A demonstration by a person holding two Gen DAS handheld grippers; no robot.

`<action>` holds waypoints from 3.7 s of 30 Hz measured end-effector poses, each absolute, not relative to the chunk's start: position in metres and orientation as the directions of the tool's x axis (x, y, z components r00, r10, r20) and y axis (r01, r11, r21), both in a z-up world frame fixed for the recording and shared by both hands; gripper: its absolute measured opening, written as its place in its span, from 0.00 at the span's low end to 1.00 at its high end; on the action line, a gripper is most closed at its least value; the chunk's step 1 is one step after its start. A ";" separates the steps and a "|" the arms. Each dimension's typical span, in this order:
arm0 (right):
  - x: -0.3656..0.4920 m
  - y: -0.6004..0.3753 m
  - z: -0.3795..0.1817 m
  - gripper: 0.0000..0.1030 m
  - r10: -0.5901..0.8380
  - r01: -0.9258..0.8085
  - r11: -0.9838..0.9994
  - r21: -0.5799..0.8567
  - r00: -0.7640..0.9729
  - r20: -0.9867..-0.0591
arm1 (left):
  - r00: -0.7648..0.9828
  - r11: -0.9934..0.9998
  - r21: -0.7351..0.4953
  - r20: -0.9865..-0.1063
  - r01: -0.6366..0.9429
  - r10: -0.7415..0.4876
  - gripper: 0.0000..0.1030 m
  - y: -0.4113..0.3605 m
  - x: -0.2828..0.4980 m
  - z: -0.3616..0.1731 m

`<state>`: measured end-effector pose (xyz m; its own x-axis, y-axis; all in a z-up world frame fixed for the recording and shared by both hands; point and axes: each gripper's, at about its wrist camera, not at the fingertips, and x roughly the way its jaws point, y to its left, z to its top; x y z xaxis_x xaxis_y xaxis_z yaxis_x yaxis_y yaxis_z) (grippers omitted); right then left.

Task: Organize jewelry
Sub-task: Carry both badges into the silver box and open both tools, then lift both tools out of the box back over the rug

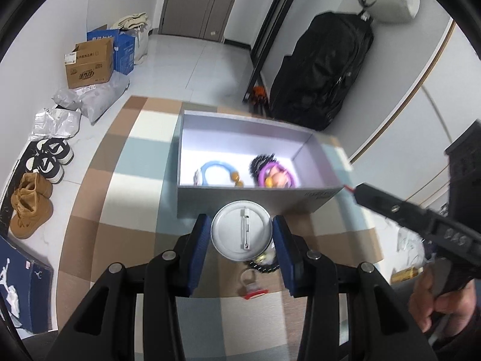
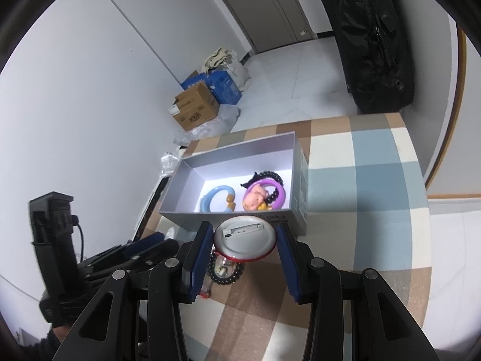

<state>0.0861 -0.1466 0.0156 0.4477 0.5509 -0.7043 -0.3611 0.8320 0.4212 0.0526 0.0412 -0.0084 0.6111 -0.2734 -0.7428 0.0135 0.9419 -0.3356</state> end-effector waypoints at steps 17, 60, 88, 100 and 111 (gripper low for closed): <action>0.111 -0.130 0.048 0.41 0.621 -0.458 0.781 0.425 0.496 -0.607 | 0.655 0.919 -0.393 -0.690 0.017 -0.307 0.36 0.049 0.089 0.014; 0.174 -0.134 0.009 0.56 0.649 -0.425 0.759 0.493 0.442 -0.619 | 0.586 0.878 -0.478 -0.719 -0.028 -0.373 0.58 0.052 0.141 -0.017; 0.136 -0.141 0.016 0.96 0.634 -0.448 0.773 0.450 0.506 -0.585 | 0.644 0.949 -0.314 -0.732 -0.026 -0.224 0.60 0.039 0.100 -0.001; 0.098 -0.154 0.021 1.00 0.588 -0.444 0.808 0.387 0.558 -0.586 | 0.654 0.963 -0.260 -0.741 -0.069 -0.153 0.78 0.031 0.063 0.000; 0.074 -0.164 0.008 1.00 0.521 -0.385 0.852 0.354 0.565 -0.640 | 0.618 0.965 -0.257 -0.768 -0.058 -0.167 0.78 0.029 0.037 -0.024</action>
